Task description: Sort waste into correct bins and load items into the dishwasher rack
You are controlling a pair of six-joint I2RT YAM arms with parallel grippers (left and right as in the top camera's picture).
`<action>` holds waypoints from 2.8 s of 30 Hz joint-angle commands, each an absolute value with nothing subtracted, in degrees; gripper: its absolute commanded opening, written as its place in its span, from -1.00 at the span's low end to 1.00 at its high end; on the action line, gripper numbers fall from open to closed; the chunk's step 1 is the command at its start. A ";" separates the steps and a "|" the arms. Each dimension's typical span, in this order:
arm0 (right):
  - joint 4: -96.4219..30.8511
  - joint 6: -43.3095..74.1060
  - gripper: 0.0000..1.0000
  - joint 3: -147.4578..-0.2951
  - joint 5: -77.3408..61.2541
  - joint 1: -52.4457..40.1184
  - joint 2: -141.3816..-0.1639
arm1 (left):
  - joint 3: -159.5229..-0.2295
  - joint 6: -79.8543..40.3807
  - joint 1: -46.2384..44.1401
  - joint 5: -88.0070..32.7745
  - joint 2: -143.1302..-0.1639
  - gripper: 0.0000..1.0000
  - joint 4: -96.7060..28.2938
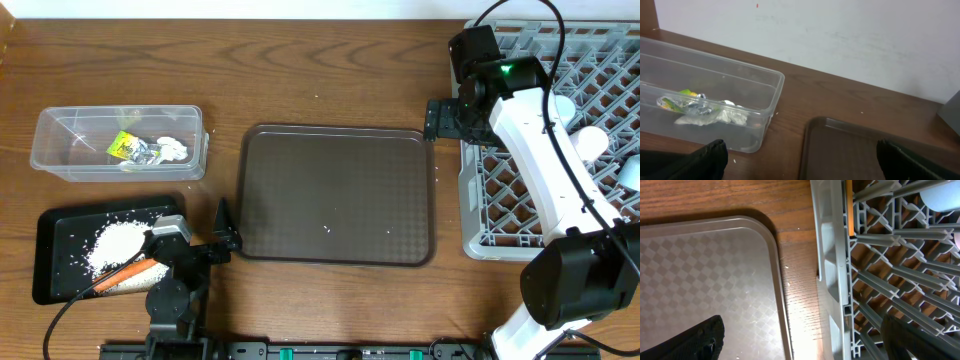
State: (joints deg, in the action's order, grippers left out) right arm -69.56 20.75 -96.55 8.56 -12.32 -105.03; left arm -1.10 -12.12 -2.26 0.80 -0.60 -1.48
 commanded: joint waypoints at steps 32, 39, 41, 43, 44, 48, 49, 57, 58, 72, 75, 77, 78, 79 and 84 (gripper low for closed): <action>-54.83 18.83 0.98 -71.31 11.05 -12.49 -59.16 | -0.23 -11.40 -2.00 2.00 -0.64 0.96 -4.03; -31.88 17.74 0.99 -47.03 3.97 -12.32 -39.97 | -0.23 -11.40 -2.00 2.00 -0.64 0.96 -4.03; -27.57 17.72 0.99 -41.82 4.03 -12.32 -34.89 | -0.23 -11.40 -2.00 2.00 -0.64 0.96 -4.05; -23.81 17.72 0.98 -36.93 4.03 -12.27 -30.00 | -0.23 -11.40 -2.00 2.00 -0.64 0.96 -4.03; -22.44 17.72 0.98 -34.92 4.03 -12.27 -27.99 | -0.23 -11.40 -2.00 2.00 -0.64 0.96 -4.03; -19.84 17.74 0.98 -28.03 3.68 -11.11 -20.84 | -0.23 -11.40 -2.00 2.00 -0.64 0.96 -4.05; -19.86 17.74 0.99 -26.87 3.25 -10.61 -19.49 | -0.23 -11.40 -2.00 2.00 -0.64 0.96 -4.05; -15.44 17.72 0.99 -16.34 -0.97 -7.20 -9.23 | -0.23 -11.40 -2.00 2.00 -0.64 0.96 -4.03; -14.44 17.72 0.98 -14.81 -0.95 -6.98 -8.05 | -0.23 -11.40 -2.00 2.00 -0.64 0.96 -4.03; -4.29 13.21 0.99 -0.51 -1.63 -6.39 -0.75 | -0.23 -11.40 -2.00 2.00 -0.64 0.96 -4.05; -4.03 8.51 0.99 -0.30 -1.63 -6.28 -0.27 | -0.23 -11.40 -2.00 2.00 -0.64 0.96 -4.05; -3.81 4.25 0.99 -0.32 -1.58 -5.98 -0.27 | -0.23 -11.40 -2.00 2.00 -0.64 0.96 -4.05; -3.57 3.01 0.99 -0.32 -1.56 -5.76 -0.27 | -0.23 -11.40 -2.00 2.00 -0.64 0.95 -4.05; -3.09 1.21 0.99 -0.32 -1.56 -5.28 -0.27 | -0.23 -11.40 -2.00 2.00 -0.64 0.96 -4.03; -2.22 -2.48 0.99 -0.32 -1.56 -3.86 -0.27 | -0.23 -11.40 -2.00 2.00 -0.64 0.96 -4.03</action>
